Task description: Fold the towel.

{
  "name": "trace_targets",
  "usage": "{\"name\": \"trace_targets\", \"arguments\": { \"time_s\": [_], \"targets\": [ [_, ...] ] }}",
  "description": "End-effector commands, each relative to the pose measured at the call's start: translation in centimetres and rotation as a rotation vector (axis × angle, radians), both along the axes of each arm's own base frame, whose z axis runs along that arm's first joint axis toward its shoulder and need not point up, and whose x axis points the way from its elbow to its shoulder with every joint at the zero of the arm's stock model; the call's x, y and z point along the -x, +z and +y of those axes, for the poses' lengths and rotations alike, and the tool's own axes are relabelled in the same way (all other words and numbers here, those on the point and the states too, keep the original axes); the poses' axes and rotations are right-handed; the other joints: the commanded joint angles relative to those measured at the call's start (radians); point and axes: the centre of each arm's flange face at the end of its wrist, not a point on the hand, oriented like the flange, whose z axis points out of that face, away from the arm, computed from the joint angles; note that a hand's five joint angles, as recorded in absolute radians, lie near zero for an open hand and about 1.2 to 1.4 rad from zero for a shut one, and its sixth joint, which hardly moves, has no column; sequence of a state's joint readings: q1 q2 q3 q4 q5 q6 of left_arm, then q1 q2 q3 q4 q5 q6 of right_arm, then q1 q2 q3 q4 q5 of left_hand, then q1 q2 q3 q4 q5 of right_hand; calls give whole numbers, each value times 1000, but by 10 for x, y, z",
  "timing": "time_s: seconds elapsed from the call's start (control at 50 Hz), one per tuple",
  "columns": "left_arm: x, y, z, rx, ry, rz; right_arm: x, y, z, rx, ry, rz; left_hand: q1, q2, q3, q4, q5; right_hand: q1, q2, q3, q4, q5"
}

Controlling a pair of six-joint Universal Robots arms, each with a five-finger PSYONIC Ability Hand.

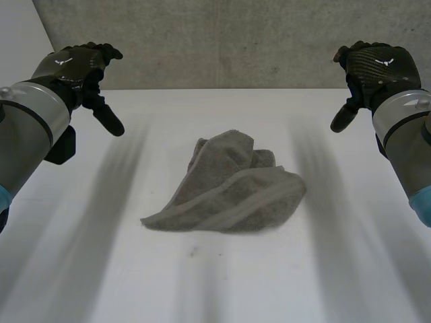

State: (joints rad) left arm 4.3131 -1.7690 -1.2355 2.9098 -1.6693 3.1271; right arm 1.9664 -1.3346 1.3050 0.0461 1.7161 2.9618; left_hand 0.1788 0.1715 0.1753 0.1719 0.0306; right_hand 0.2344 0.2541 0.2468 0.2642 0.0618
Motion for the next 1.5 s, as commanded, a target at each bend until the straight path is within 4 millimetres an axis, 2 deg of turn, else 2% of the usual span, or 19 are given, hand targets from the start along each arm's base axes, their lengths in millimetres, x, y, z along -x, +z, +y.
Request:
{"name": "trace_targets", "arguments": {
  "time_s": [0.02, 0.18, 0.24, 0.32, 0.34, 0.52, 0.6, 0.76, 0.92, 1.18, 1.26, 1.28, 1.3, 1.36, 1.4, 1.42, 1.46, 1.48, 1.5],
  "targets": [
    [1, -1, 2, -3, -9, 2, 2, 0, -2, -2, -5, 0, 2, 10, 6, 9, -24, -60, -80, -72, -90, -62],
    [4, -3, 4, -7, -23, -1, -3, -2, 0, -6, 55, 14, 5, 13, 9, 12, -21, -60, -80, -72, -90, -62],
    [6, -4, 5, -4, -35, 0, -13, -10, 6, -36, 154, 69, 5, 13, 9, 12, -21, -60, -80, -72, -90, -62],
    [12, -13, 0, -17, -64, -3, -29, -42, 17, -144, 354, 245, 20, 27, 24, 27, -6, -60, -80, -72, -90, -62],
    [15, -19, -3, -29, -85, -7, -29, -42, 17, -145, 355, 246, 29, 36, 32, 36, 2, -60, -80, -72, -90, -62],
    [24, -56, -25, -98, -148, -47, -102, -79, 52, -176, 646, 307, 26, 33, 29, 33, 0, -60, -80, -72, -90, -62],
    [16, -61, -40, -82, -119, -49, -130, -101, 60, -217, 698, 274, 20, 27, 24, 27, -6, -60, -80, -72, -90, -62],
    [-1, -63, -66, -13, -64, -39, -168, -127, 73, -310, 720, 134, 29, 36, 32, 36, 3, -29, -49, -42, -59, -31],
    [-9, -69, -81, -6, -109, -26, -195, -154, 80, -330, 723, 123, 35, 42, 38, 42, 8, 91, 71, 79, 61, 89],
    [-5, -91, -85, -67, -286, -7, -204, -191, 87, -382, 741, 157, 8, 16, 12, 15, -18, 358, 338, 346, 328, 356],
    [-4, -95, -85, -76, -297, -6, -204, -194, 86, -380, 733, 167, 8, 16, 12, 15, -18, 499, 480, 487, 470, 498],
    [-4, -98, -84, -84, -297, -7, -203, -193, 85, -376, 729, 172, 5, 13, 9, 12, -21, 624, 605, 612, 595, 622],
    [-4, -98, -84, -84, -297, -7, -203, -189, 85, -368, 724, 176, 5, 13, 9, 12, -21, 974, 955, 962, 945, 973],
    [-4, -100, -84, -76, -297, -6, -201, -185, 84, -365, 711, 177, 5, 13, 9, 12, -21, 1162, 1142, 1149, 1132, 1160],
    [-4, -101, -85, -63, -297, -7, -194, -155, 77, -318, 668, 151, 5, 13, 9, 12, -21, 1162, 1142, 1149, 1132, 1160],
    [-4, -102, -86, -51, -293, -7, -194, -154, 77, -318, 667, 151, 8, 16, 12, 15, -18, 1162, 1142, 1149, 1132, 1160],
    [-4, -103, -85, -45, -291, -7, -177, -121, 71, -276, 618, 138, 8, 16, 12, 15, -18, 1162, 1142, 1149, 1132, 1160],
    [-4, -103, -84, -39, -292, -7, -176, -121, 71, -276, 618, 138, 11, 19, 15, 18, -15, 1162, 1142, 1149, 1132, 1160],
    [-4, -104, -82, -36, -294, -6, -164, -106, 67, -267, 593, 133, 11, 19, 15, 18, -15, 1162, 1142, 1149, 1132, 1160]
  ]
}}
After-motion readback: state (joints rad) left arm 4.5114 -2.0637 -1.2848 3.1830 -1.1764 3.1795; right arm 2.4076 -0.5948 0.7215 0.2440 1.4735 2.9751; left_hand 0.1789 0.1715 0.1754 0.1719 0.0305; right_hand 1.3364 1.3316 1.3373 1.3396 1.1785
